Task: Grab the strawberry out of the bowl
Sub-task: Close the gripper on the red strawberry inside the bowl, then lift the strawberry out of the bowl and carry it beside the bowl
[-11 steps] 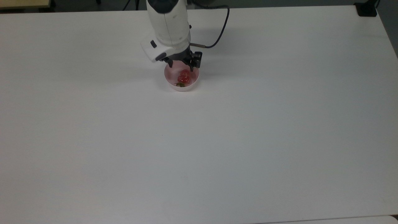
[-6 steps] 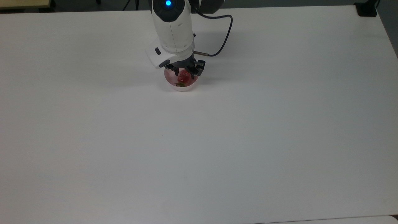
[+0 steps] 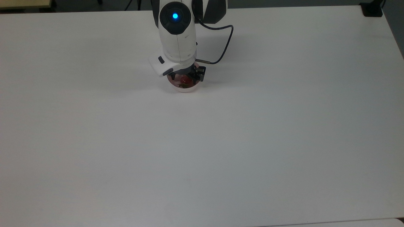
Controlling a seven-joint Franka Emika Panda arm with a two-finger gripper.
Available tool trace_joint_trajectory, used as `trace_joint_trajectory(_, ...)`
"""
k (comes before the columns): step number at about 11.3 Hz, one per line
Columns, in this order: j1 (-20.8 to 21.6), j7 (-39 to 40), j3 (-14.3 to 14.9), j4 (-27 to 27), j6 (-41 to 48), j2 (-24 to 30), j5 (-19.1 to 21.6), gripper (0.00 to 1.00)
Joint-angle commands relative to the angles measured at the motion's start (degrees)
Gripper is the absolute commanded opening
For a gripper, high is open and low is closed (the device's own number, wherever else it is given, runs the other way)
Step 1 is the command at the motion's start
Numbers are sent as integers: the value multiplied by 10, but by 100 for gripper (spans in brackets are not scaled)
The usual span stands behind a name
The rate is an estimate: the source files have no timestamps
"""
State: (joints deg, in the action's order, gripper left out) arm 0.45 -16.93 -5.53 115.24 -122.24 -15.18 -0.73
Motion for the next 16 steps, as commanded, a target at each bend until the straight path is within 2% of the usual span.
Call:
trace_joint_trajectory(1, 2, -11, -4, -2, -10, -8, -9, 49)
trace_joint_trajectory(2, 1, -11, -4, -3, -10, -8, -9, 46)
trace_joint_trajectory(5, -2, -8, -6, -12, 8, 17, -8, 46)
trace_joint_trajectory(7, -15, 1, -9, -28, 51, 35, -6, 46)
trace_joint_trajectory(9, -34, 52, -10, -66, 95, 46, -2, 46)
trace_joint_trajectory(11, -74, 134, -9, -101, 107, 45, -7, 46)
trace_joint_trajectory(13, -125, 248, -8, -104, 95, 32, -20, 46)
trace_joint_trajectory(15, -170, 289, -7, -146, 73, -17, -38, 46)
trace_joint_trajectory(16, -183, 289, -8, -186, 70, -51, -38, 46)
